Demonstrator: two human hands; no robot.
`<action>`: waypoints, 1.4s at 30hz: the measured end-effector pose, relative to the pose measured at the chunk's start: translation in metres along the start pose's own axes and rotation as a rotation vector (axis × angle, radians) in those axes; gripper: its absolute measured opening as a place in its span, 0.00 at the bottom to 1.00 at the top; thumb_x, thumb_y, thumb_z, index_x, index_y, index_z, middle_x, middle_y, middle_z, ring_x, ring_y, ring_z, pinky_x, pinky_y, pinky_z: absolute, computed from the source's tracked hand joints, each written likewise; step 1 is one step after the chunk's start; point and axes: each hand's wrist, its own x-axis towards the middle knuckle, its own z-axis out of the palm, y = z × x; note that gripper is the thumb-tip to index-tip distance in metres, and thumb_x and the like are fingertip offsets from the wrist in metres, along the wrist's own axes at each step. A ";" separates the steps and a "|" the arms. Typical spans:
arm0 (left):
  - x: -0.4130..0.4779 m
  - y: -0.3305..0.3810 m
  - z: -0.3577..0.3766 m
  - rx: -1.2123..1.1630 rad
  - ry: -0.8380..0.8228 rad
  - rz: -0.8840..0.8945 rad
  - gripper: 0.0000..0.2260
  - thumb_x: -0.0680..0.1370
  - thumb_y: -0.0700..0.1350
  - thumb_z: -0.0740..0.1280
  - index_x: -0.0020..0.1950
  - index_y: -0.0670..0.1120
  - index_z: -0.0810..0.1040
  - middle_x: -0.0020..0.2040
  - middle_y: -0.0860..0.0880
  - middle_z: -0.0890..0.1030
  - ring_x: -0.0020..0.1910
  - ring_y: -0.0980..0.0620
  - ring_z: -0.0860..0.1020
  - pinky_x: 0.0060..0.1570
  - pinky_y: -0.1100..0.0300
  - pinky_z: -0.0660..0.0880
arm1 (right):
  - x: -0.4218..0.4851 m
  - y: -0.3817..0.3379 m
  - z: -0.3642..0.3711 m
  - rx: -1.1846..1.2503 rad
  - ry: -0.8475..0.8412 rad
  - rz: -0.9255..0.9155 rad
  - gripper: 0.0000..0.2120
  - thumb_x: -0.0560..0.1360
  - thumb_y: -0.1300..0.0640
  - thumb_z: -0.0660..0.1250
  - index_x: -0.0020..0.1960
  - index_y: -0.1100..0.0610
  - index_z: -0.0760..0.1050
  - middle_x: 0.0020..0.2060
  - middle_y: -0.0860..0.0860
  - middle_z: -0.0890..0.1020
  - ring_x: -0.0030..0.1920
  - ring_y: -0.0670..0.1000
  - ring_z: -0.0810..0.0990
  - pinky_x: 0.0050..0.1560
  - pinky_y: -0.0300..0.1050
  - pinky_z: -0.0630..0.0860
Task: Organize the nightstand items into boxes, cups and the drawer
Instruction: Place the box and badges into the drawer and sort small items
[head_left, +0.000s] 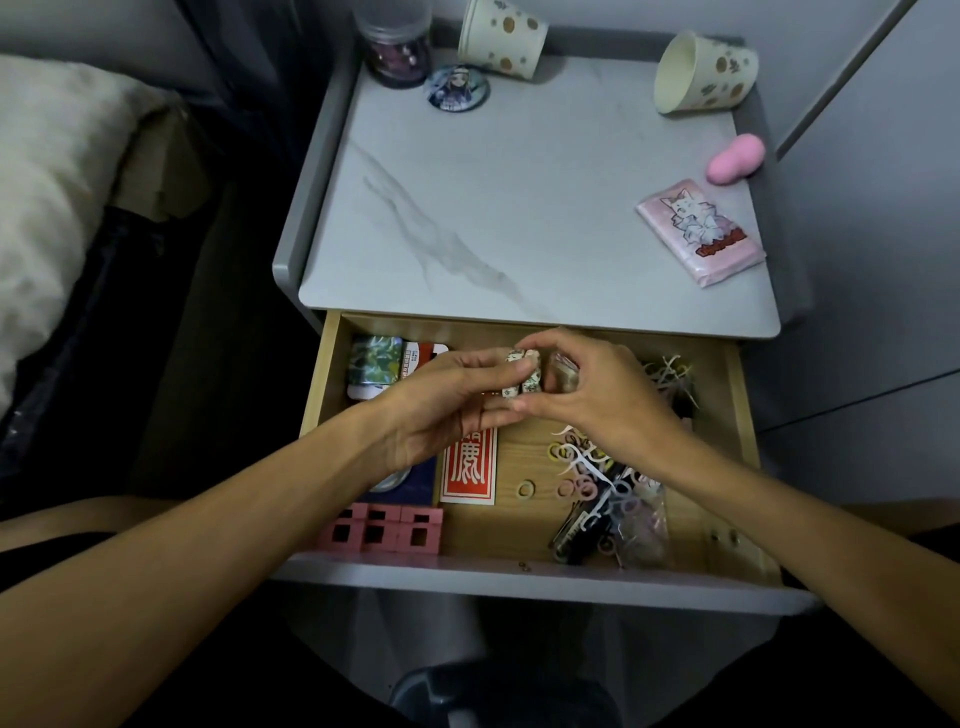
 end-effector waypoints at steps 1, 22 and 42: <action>0.000 0.000 0.000 0.008 -0.001 -0.004 0.20 0.73 0.40 0.70 0.63 0.34 0.76 0.55 0.40 0.83 0.47 0.49 0.83 0.54 0.57 0.81 | -0.001 0.000 0.002 -0.017 0.021 -0.005 0.25 0.66 0.50 0.79 0.61 0.49 0.78 0.44 0.38 0.82 0.45 0.34 0.79 0.45 0.28 0.71; 0.002 0.008 -0.003 0.149 0.012 0.039 0.22 0.73 0.41 0.72 0.64 0.33 0.75 0.56 0.41 0.83 0.50 0.51 0.81 0.52 0.63 0.79 | -0.003 -0.008 0.001 -0.080 0.131 -0.095 0.24 0.67 0.48 0.79 0.61 0.52 0.79 0.40 0.37 0.80 0.40 0.33 0.79 0.42 0.26 0.73; -0.072 0.044 -0.021 0.543 0.256 0.188 0.16 0.71 0.39 0.76 0.55 0.33 0.81 0.50 0.37 0.85 0.47 0.40 0.83 0.50 0.54 0.82 | 0.000 -0.057 0.040 0.084 0.038 -0.197 0.30 0.66 0.45 0.78 0.66 0.49 0.75 0.47 0.41 0.82 0.47 0.39 0.81 0.47 0.45 0.80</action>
